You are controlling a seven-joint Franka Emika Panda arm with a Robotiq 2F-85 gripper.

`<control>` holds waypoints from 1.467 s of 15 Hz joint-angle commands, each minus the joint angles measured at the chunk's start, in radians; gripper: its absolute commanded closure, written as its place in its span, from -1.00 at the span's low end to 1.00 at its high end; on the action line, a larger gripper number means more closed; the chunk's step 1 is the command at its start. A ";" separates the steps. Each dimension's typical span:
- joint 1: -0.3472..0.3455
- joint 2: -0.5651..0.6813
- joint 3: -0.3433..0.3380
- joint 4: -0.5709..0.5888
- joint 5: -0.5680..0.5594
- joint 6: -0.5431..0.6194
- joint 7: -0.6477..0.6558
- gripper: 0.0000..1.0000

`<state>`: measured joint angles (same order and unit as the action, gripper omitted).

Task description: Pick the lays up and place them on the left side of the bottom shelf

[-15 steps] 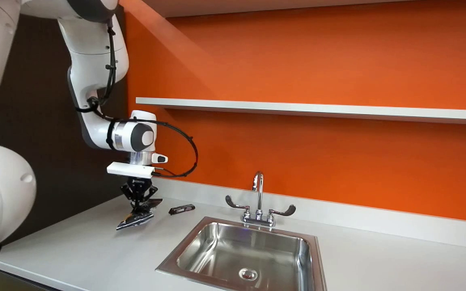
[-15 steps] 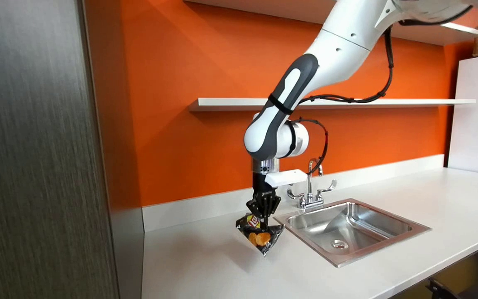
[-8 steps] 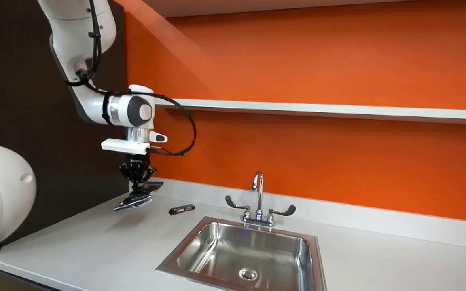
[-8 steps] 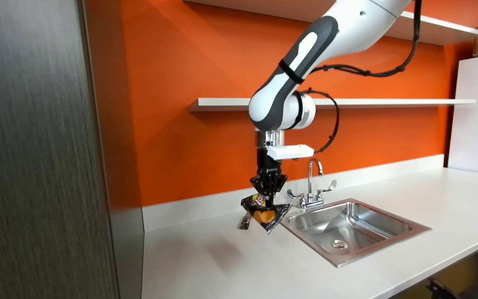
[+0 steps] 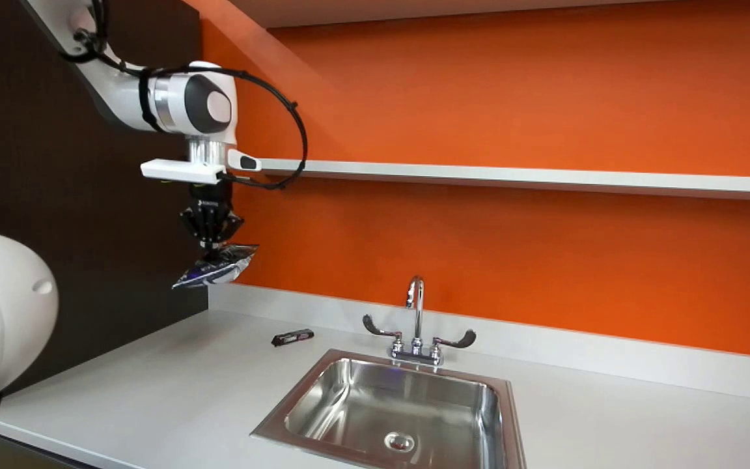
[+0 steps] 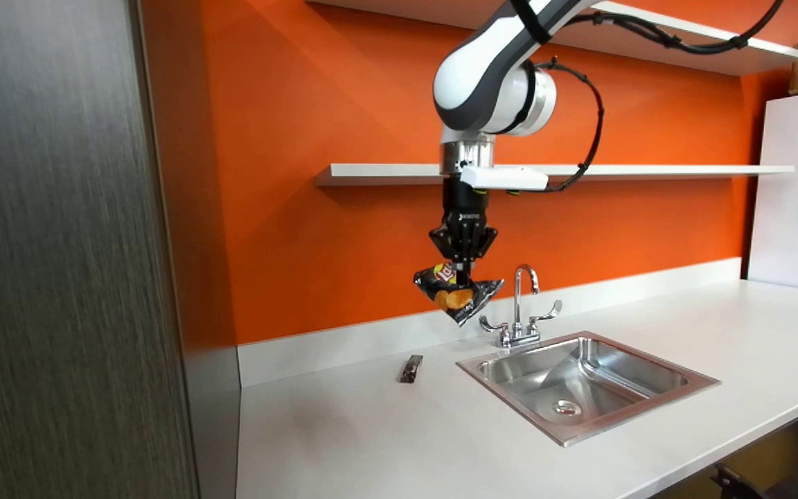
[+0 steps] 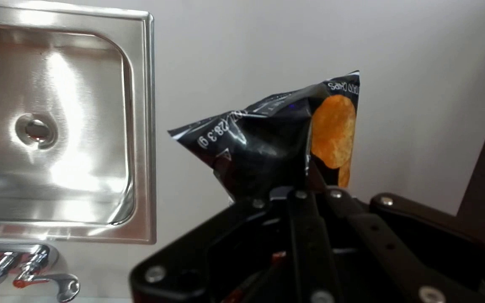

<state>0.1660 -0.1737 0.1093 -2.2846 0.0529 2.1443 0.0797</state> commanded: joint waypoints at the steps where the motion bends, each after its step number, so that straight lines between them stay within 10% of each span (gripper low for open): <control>1: -0.020 -0.119 0.005 -0.005 0.010 -0.080 0.033 1.00; 12: -0.034 -0.204 0.022 0.174 -0.002 -0.096 0.082 1.00; 22: -0.050 -0.036 0.035 0.440 -0.009 -0.003 0.172 1.00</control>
<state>0.1446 -0.3002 0.1248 -1.9556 0.0531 2.1186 0.2036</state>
